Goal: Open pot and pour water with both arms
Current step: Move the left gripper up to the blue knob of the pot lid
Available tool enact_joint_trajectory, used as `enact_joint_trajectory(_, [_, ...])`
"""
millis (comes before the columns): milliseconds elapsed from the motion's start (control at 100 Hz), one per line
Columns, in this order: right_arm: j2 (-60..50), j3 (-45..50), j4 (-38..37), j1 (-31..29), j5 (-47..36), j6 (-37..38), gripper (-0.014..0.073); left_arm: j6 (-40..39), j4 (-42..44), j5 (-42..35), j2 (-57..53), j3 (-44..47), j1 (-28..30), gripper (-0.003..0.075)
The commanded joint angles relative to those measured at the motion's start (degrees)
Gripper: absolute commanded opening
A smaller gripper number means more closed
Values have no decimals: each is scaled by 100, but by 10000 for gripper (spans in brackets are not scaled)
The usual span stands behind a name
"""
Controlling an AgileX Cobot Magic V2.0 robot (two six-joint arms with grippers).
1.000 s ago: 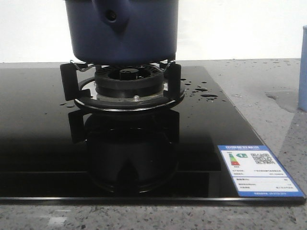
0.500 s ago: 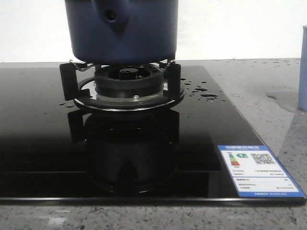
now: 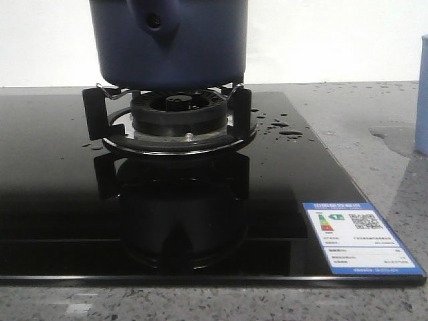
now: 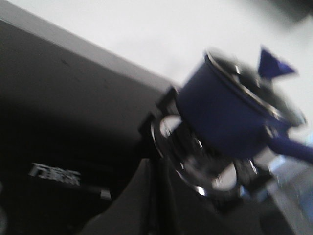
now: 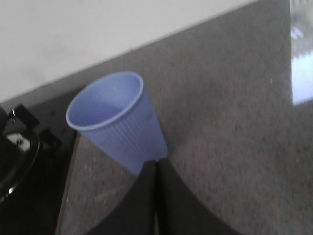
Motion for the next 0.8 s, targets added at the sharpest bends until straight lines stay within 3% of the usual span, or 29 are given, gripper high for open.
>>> enact_joint_trajectory(0, [627, -698, 295, -1, 977, -3, -74, 1008, -597, 703, 786, -694, -9, -17])
enact_joint_trajectory(120, [1186, -1151, 1536, -1, 1978, -894, -74, 2953, -2182, 1929, 1636, -1234, -20, -17])
enact_joint_trajectory(270, [1562, -1307, 3699, -1, 2359, -3047, -74, 5149, -4120, 2965, 2479, -1676, -257, -17])
enact_joint_trajectory(410, [1581, -1307, 4765, -1, 2107, -4902, -74, 6071, -4356, 3225, 3145, -2105, -516, -18])
enact_joint_trajectory(570, [1581, -1349, 4847, -1, 1483, -5605, -70, 7265, -4356, 3297, 3803, -2601, -843, -1])
enact_joint_trajectory(630, [1581, -1349, 4874, -1, 1339, -5864, -23, 7723, -4356, 3340, 4033, -2770, -979, 63])
enact_joint_trajectory(680, [1581, -1349, 4874, -1, 1239, -6027, 57, 7993, -4356, 3340, 4208, -2917, -1083, 176])
enact_joint_trajectory(790, [1581, -1349, 4874, -1, 985, -6089, 386, 8191, -4369, 3121, 4558, -3257, -1266, 451])
